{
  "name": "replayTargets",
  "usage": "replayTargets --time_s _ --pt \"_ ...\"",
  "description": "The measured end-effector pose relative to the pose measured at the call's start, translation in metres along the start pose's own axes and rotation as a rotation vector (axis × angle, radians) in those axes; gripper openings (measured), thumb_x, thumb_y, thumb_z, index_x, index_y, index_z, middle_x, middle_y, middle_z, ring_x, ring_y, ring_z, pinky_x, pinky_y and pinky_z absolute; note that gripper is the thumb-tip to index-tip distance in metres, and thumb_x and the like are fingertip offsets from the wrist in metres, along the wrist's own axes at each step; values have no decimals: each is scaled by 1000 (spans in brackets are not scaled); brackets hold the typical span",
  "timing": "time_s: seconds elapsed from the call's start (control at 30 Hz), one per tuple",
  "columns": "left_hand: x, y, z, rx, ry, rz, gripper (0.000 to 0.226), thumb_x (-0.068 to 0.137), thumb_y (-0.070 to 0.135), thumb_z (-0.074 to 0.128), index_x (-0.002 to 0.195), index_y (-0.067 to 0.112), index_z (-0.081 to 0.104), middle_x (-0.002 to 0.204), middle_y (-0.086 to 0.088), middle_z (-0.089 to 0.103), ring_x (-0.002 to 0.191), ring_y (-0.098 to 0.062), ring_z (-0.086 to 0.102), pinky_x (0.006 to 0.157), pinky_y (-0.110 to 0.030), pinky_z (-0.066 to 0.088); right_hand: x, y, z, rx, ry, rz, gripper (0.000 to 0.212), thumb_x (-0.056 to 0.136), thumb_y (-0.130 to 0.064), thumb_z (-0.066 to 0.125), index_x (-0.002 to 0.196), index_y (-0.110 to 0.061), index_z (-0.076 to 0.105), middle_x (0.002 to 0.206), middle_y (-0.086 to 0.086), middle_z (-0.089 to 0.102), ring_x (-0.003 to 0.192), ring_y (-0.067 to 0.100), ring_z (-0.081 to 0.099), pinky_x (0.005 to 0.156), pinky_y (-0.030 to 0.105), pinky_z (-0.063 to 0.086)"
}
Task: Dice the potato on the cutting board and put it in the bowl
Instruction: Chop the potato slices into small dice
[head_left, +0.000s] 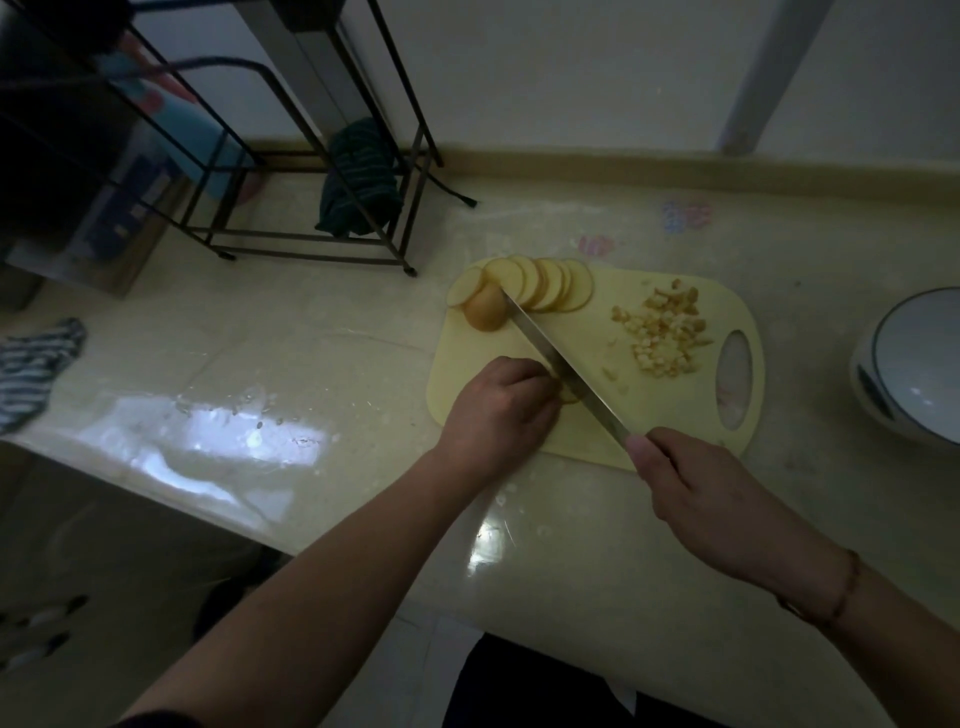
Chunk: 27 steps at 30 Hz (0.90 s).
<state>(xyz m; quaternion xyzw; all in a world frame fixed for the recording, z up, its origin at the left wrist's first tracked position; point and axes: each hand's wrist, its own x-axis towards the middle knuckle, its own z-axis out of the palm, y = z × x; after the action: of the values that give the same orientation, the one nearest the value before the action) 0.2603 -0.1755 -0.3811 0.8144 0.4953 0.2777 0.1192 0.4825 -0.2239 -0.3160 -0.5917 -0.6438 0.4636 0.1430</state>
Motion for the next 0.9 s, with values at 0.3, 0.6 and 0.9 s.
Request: replayTargets --time_s 0.3,0.6,0.9 --pt "4 -6 2 7 -43 55 24 91 23 64 99 5 78 103 -12 71 89 -30 66 75 -35 53 0 0 0 -1 -4 -1 51 90 -56 30 70 -12 46 60 7 55 53 11 49 59 34 42" --pt "8 -4 2 -19 -80 49 26 90 24 62 85 2 76 88 -13 68 82 -30 64 71 -35 49 5 -1 -2 -10 -19 1 51 93 -54 30 72 -11 47 61 6 55 53 11 48 60 36 42" --pt "8 -2 1 -28 -81 64 22 91 21 63 86 3 75 84 -12 64 80 -27 60 71 -32 49 9 -3 -18 32 -47 59 59 90 -56 27 82 -6 56 59 0 51 44 4 46 46 17 33"
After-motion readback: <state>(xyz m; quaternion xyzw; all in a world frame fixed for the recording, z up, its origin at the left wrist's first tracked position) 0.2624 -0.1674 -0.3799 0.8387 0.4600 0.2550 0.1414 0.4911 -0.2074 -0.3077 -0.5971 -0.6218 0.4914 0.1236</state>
